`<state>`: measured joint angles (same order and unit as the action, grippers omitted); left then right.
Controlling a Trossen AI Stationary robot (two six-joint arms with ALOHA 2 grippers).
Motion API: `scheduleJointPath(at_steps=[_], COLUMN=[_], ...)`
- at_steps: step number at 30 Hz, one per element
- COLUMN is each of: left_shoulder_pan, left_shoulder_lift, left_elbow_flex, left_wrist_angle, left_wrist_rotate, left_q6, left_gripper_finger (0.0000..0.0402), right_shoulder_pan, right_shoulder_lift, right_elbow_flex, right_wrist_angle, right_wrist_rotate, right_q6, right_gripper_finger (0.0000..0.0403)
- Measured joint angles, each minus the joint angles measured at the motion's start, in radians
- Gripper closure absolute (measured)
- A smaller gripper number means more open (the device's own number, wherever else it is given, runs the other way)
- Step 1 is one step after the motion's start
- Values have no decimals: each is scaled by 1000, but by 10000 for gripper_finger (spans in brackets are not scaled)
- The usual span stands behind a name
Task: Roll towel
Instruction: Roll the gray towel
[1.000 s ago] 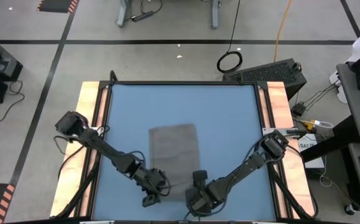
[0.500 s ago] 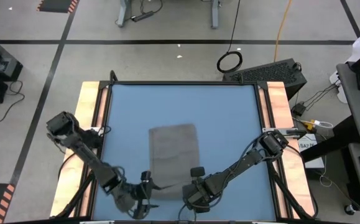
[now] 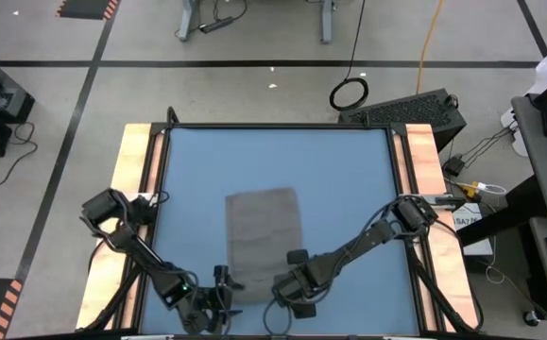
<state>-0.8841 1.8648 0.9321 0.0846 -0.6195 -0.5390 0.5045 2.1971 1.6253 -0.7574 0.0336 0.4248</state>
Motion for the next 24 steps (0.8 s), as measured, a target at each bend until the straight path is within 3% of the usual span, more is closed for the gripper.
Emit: scheduleJointPath(at_steps=[8, 12, 17, 24], left_shoulder_pan=[7, 6, 12, 61], left_shoulder_lift=[21, 21, 21, 21], left_elbow_flex=[0, 0, 16, 14], left_wrist_angle=[-75, 0, 51, -96], left_wrist_rotate=[-83, -94, -93, -1], left_q6=[-28, 61, 81, -29], left_gripper_finger=[79, 79, 79, 79], right_shoulder_pan=[-7, -10, -10, -10], right_shoulder_lift=[0, 0, 0, 0], right_elbow_flex=[0, 0, 0, 0], right_wrist_angle=[0, 0, 0, 3], right_wrist_rotate=[-20, -34, -34, -35], right_q6=[-39, -39, -36, -28], right_gripper_finger=[365, 365, 365, 365])
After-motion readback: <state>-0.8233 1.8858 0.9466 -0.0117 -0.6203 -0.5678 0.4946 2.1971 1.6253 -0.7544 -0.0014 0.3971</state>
